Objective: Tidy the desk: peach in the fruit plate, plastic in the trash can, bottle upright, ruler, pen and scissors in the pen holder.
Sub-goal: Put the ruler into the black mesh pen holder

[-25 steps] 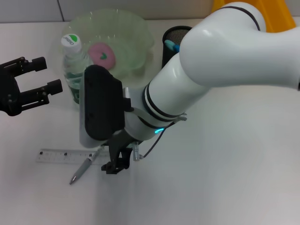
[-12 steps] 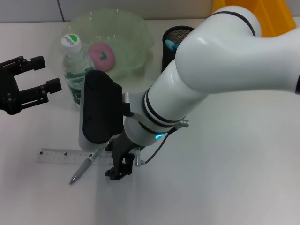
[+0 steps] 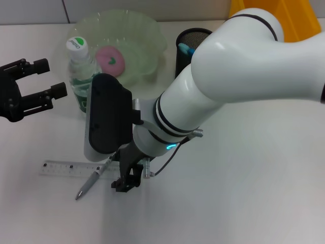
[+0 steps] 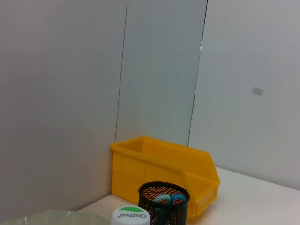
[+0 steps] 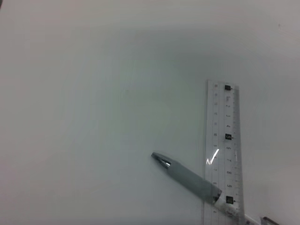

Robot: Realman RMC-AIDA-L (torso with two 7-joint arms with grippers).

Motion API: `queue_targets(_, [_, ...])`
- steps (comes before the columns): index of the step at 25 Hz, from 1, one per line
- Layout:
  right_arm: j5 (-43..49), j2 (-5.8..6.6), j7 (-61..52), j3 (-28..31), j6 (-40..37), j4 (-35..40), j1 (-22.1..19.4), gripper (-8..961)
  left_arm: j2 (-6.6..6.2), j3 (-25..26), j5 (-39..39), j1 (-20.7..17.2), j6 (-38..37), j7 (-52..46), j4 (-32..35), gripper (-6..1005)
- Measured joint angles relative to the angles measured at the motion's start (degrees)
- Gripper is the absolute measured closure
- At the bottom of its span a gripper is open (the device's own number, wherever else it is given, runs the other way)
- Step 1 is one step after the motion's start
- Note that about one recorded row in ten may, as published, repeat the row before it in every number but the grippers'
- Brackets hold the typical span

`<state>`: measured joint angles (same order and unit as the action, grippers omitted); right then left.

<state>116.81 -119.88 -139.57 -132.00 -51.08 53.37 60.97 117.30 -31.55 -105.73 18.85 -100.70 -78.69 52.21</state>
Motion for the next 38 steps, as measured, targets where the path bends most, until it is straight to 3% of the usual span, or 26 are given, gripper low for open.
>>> queue_targets(38, [-3.79,0.0,-0.34,-2.75,3.42,-1.52,0.37,379,0.34,0.0,0.0,1.01,1.21,0.03,0.02,260])
